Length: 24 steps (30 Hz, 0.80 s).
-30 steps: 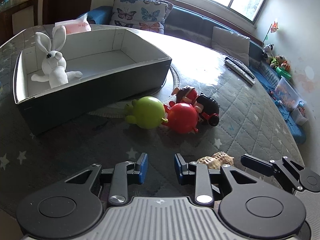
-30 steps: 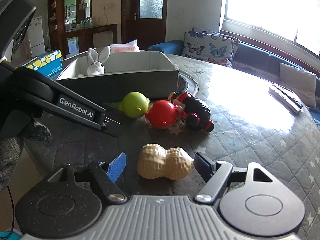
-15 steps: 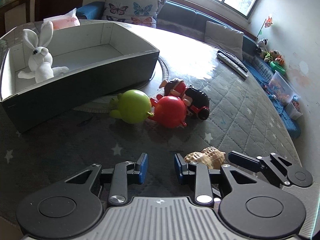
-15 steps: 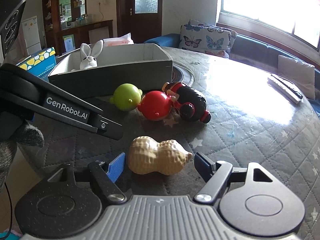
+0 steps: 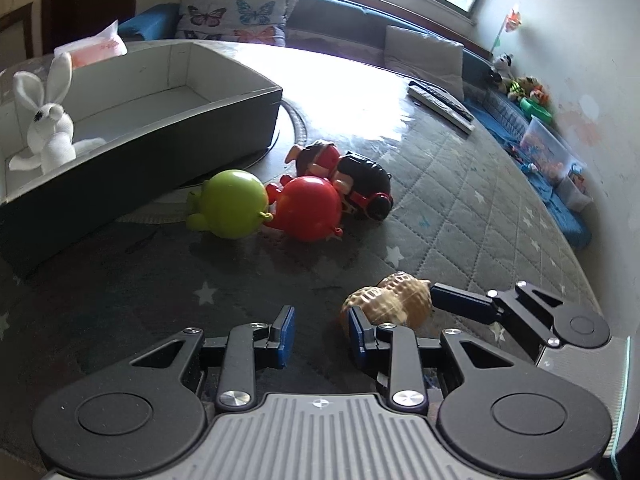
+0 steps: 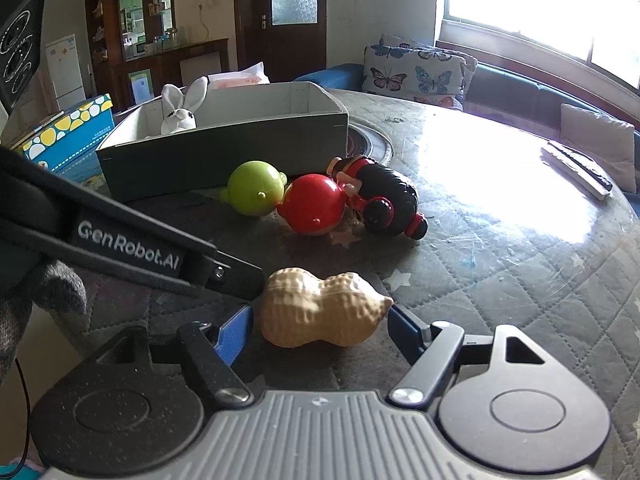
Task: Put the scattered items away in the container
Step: 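Close the left gripper on the tan peanut toy and lift it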
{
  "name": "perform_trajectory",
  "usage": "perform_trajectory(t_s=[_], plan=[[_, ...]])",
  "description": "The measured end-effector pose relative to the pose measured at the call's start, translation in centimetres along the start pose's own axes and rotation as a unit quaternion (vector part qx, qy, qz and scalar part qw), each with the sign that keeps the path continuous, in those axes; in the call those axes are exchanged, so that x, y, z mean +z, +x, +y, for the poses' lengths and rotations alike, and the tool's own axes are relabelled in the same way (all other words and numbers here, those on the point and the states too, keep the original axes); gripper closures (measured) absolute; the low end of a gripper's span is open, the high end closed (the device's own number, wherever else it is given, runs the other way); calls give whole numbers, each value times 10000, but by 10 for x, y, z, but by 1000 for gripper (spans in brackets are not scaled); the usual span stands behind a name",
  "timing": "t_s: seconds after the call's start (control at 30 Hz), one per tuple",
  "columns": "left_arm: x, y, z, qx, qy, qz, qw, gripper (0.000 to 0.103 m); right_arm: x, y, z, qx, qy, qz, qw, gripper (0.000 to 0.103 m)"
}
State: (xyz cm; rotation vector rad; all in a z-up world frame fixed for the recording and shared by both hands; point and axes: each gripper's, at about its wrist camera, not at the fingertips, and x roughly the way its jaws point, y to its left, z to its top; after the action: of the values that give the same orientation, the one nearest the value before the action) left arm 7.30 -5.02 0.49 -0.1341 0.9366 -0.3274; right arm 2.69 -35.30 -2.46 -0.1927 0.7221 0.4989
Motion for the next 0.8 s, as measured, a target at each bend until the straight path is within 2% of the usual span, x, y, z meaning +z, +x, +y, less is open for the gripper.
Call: perform_trajectory(t_s=[0.2,0.5,0.7,0.8], plan=[[-1,0,-1,-23,160,27,9999,71,-3,1,-4,58,85,-23,9999,34],[1,2,-3,-75,334,65,9994,71,-5,4,-5,66,38,-46,10000,35],[8,-2,1,-303,279,4,9992,71,-3,6,-4,120,-46,-78,9999,35],[13,-2,-2,-529,367,17,9979,71,-1,7,-5,122,-91,-59,9999,35]])
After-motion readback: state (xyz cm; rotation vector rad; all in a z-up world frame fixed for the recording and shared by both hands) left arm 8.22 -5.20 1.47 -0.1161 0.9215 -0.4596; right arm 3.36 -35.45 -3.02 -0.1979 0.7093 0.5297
